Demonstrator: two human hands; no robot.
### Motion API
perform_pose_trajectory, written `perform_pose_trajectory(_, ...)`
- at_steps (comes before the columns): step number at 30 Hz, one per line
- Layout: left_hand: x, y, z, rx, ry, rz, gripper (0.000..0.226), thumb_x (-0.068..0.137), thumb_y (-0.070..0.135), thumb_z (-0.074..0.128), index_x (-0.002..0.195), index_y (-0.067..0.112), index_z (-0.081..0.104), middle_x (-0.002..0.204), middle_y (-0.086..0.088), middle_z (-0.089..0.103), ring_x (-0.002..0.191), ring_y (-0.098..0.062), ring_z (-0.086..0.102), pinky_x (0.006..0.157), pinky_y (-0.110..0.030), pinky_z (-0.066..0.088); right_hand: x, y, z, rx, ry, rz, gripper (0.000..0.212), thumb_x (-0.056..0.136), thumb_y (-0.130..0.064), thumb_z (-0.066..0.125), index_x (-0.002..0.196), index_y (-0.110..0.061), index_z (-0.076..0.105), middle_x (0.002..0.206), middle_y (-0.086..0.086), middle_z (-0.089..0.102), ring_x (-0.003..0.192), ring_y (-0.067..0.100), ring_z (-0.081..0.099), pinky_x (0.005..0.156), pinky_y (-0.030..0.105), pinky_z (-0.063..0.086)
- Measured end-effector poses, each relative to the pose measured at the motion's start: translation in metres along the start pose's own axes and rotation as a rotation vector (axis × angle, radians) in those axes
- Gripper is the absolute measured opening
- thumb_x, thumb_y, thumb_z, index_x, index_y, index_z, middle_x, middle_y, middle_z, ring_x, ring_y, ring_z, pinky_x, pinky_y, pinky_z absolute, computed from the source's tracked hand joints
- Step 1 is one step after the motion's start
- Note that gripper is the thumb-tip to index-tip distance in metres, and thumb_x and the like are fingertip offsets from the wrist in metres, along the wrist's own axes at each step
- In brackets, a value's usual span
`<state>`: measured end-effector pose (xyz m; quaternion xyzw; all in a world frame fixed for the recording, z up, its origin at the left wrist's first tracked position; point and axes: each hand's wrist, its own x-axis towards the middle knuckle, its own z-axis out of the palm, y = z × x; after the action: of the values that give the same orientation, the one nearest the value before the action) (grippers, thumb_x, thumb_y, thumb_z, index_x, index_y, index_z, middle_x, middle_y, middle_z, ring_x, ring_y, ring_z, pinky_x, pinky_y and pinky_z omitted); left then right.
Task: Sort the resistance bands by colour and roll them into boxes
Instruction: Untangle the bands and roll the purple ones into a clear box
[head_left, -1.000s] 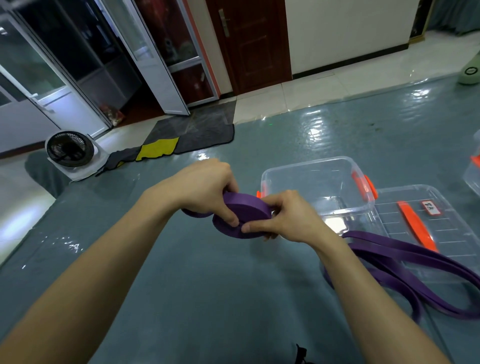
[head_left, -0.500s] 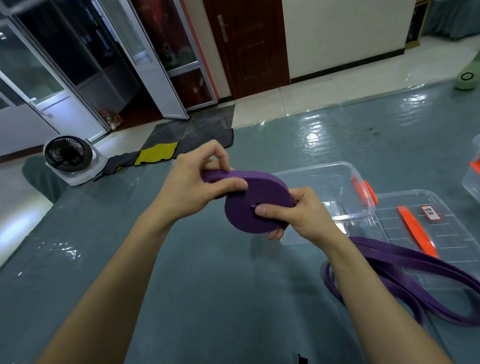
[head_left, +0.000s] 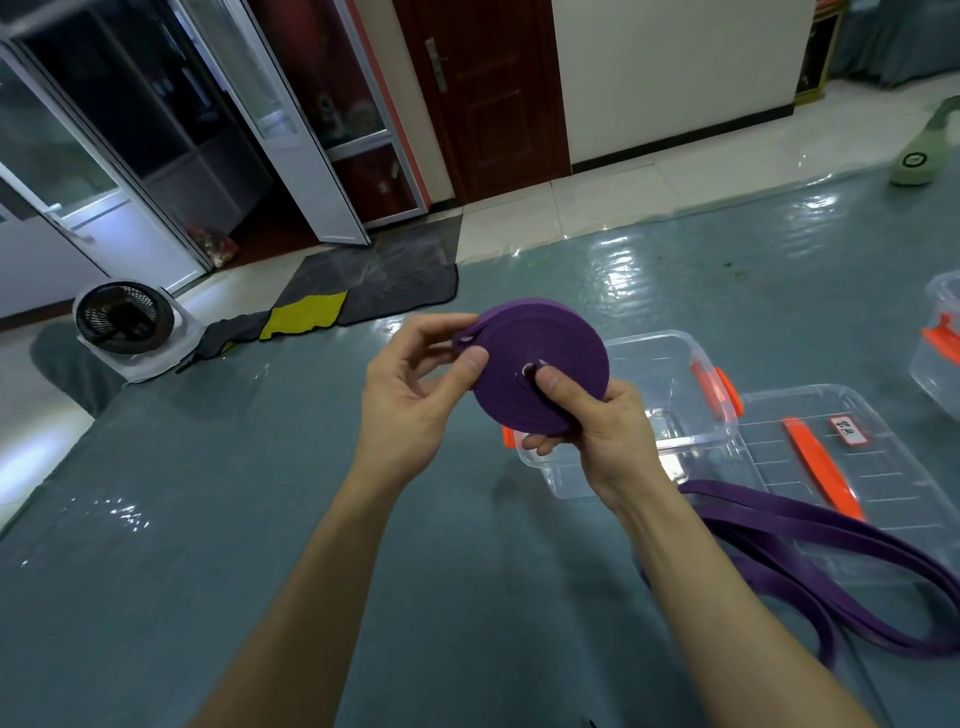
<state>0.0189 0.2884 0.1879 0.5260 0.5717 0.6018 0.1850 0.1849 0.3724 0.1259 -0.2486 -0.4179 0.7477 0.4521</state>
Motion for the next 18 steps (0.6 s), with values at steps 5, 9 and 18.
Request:
perform_pose_trajectory(5, 0.001, -0.001, 0.003, -0.017, -0.069, -0.097, 0.042, 0.098, 0.004, 0.078, 0.136, 0.015, 0.066, 0.129, -0.012, 0.07, 0.106, -0.041, 0.077, 0.086, -0.048, 0.068, 0.0, 0.01, 0.005, 0.116, 0.039, 0.042, 0.036, 0.078, -0.036, 0.093, 0.096, -0.006, 0.084, 0.084, 0.025, 0.077, 0.049, 0.028, 0.07, 0.045, 0.029, 0.055)
perform_pose_trajectory(9, 0.005, 0.001, 0.005, 0.012, -0.059, -0.139, 0.039, 0.097, 0.007, 0.08, 0.133, 0.018, 0.069, 0.123, -0.012, 0.074, 0.105, -0.04, 0.077, 0.089, -0.055, 0.067, -0.001, 0.018, 0.009, 0.138, 0.029, 0.055, 0.064, 0.06, -0.058, 0.1, 0.096, -0.008, 0.085, 0.08, 0.024, 0.077, 0.053, 0.029, 0.072, 0.049, 0.029, 0.057)
perform_pose_trajectory(18, 0.023, -0.004, 0.002, 0.115, -0.061, -0.128, 0.035, 0.096, 0.007, 0.082, 0.128, 0.016, 0.074, 0.117, -0.017, 0.076, 0.096, -0.04, 0.076, 0.08, -0.043, 0.069, -0.001, 0.021, -0.013, -0.298, -0.044, -0.048, 0.121, 0.056, -0.041, 0.104, 0.158, -0.025, 0.041, 0.139, -0.006, 0.067, 0.092, 0.025, 0.081, 0.072, 0.036, 0.065)
